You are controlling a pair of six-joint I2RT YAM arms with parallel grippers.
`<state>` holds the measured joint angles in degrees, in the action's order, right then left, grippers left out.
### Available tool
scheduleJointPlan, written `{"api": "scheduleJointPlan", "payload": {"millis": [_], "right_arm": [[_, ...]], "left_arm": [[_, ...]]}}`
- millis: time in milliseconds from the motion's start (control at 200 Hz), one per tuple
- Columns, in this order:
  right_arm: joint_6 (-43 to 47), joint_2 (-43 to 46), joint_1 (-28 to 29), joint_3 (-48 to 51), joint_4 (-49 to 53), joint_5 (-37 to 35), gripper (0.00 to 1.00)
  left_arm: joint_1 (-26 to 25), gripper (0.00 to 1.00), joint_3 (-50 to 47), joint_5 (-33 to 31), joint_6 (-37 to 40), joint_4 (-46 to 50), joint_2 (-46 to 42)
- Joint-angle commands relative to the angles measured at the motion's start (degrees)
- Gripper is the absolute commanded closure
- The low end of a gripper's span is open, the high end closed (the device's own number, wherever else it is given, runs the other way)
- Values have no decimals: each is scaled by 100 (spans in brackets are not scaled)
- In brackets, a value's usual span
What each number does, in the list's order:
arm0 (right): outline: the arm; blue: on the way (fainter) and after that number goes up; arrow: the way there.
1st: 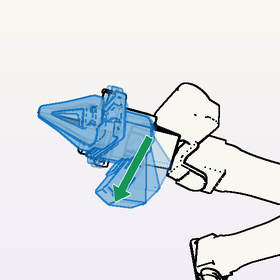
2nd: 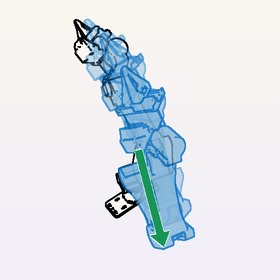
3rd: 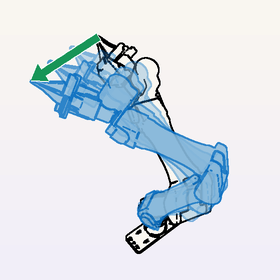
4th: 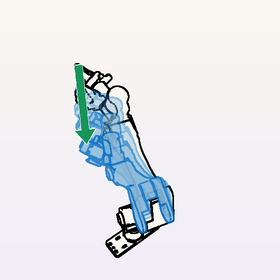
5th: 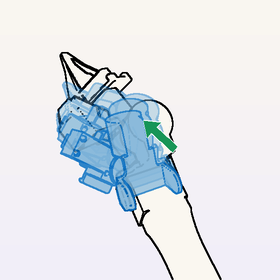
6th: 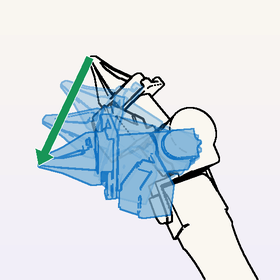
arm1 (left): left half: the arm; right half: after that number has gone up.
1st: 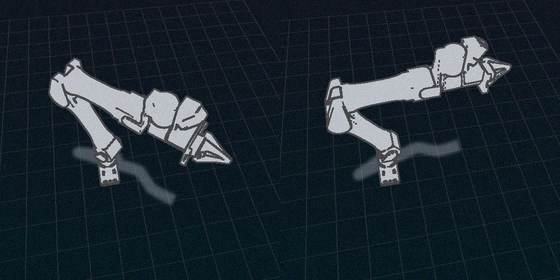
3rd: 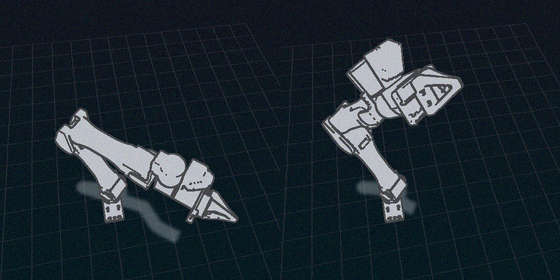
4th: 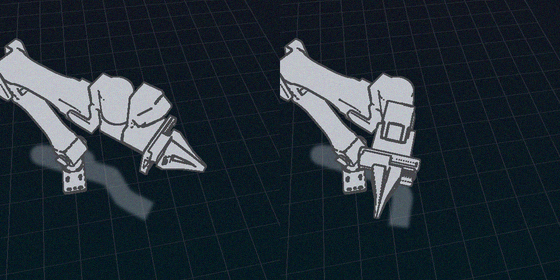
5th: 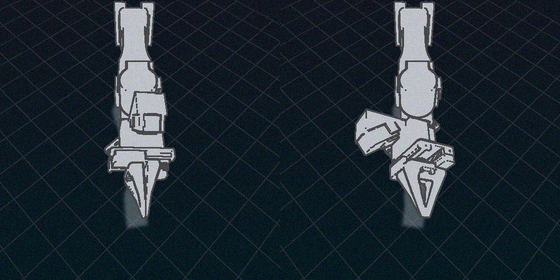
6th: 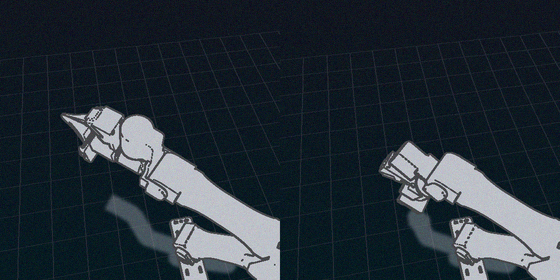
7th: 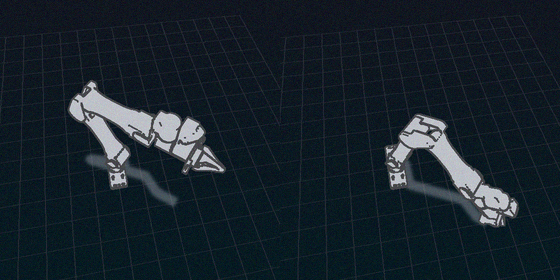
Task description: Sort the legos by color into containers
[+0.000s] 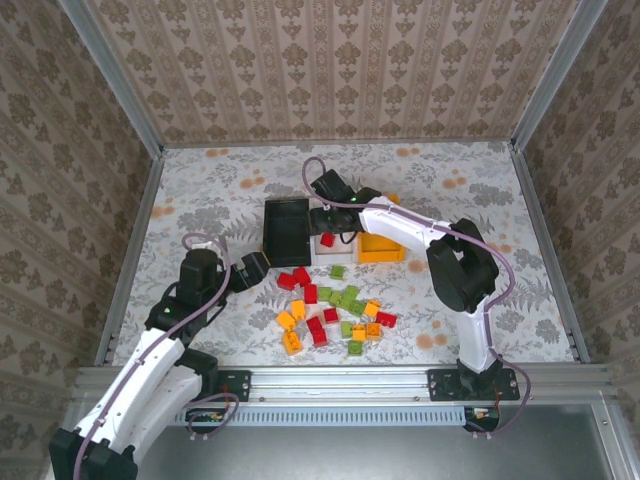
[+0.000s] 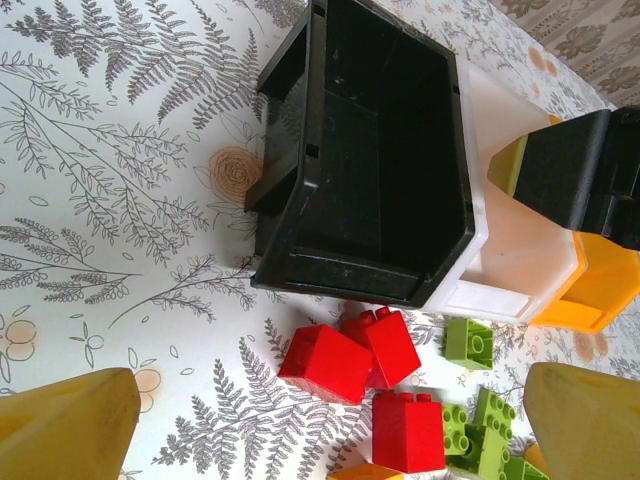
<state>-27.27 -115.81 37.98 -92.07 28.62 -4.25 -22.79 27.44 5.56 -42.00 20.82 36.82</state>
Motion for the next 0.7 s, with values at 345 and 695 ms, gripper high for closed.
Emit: {"api": "scheduleJointPlan", "payload": {"millis": [345, 695], "right_arm": [[-119, 2068, 1356, 2012, -24, 166, 23], [-229, 1996, 3038, 2530, -455, -186, 24]], "left_arm": [[314, 0, 635, -690, 482, 787, -140], [810, 0, 725, -627, 658, 784, -255]]}}
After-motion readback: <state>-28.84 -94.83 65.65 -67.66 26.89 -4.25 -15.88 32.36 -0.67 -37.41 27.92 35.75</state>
